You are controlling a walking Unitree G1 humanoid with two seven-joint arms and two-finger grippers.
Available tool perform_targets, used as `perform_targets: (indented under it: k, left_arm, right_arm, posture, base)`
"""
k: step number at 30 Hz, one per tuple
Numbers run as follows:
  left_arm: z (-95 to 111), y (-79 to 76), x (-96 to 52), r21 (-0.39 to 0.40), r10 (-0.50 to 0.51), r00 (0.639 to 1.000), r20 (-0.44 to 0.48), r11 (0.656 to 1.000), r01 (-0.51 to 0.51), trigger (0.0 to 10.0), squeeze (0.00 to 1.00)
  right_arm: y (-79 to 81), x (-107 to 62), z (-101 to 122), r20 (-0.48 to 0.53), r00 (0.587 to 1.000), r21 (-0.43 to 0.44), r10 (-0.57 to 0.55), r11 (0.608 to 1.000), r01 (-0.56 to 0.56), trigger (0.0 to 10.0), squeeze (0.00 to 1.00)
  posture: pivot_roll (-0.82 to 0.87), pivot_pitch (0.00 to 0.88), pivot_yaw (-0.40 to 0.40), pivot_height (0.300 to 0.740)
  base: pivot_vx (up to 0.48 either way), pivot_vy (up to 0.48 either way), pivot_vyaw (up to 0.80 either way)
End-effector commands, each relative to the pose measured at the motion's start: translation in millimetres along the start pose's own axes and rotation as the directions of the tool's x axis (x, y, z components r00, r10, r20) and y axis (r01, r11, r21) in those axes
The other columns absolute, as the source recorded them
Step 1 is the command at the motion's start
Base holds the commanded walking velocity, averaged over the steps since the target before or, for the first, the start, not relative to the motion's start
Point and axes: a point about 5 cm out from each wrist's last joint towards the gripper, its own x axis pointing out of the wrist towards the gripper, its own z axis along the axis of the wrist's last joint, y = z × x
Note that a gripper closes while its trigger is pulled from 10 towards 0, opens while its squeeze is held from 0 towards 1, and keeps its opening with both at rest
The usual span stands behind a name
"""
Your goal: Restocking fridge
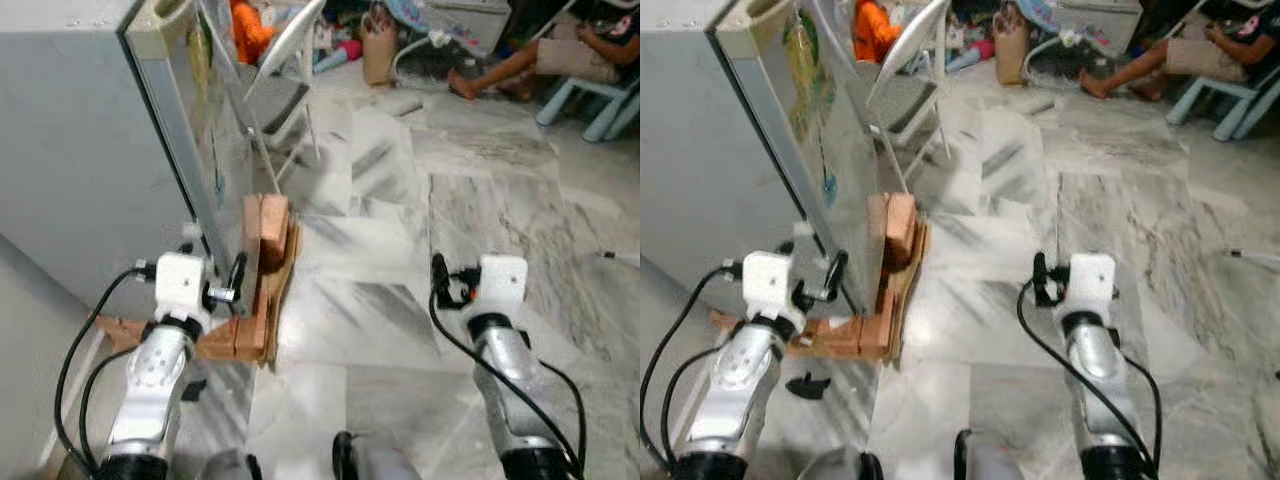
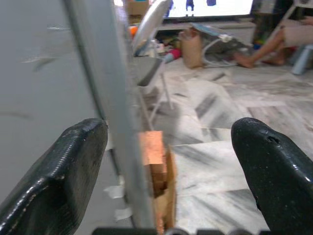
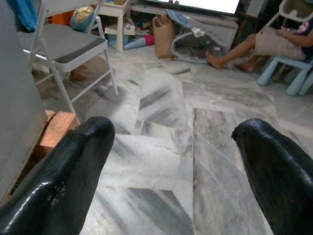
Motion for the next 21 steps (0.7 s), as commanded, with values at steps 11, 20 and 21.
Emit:
perform_targets:
  k: [11, 20, 21]
  left_arm:
    - [-3, -7.1, -14.3, -0.018, -0.010, 1.000, -0.030, 1.000, 0.009, 10.0, 0.00]
    - [-1, -7.1, -13.3, -0.024, -0.007, 0.999, -0.032, 1.000, 0.006, 10.0, 0.00]
    - [-1, -6.5, -13.2, -0.024, -0.004, 0.999, -0.033, 1.000, 0.003, 10.0, 0.00]
  right_arm:
    - [-6.1, -18.0, -1, -0.013, 1.000, -0.046, 0.026, 0.999, -0.026, 10.0, 0.00]
    - [-4.6, -17.4, 0, -0.024, 0.999, -0.050, 0.044, 0.998, -0.045, 10.0, 0.00]
    - [-4.1, -16.9, 0, -0.026, 0.999, -0.048, 0.047, 0.998, -0.049, 10.0, 0.00]
  posture:
    - [-0.06, 0.088, -0.035, 0.740]
    - [-0.06, 0.096, -0.041, 0.740]
    - [-0.06, 0.098, -0.042, 0.740]
  base:
    - [0.262, 0.000, 0.00]
    - [0.082, 0.000, -0.49]
    - [0.000, 0.000, 0.00]
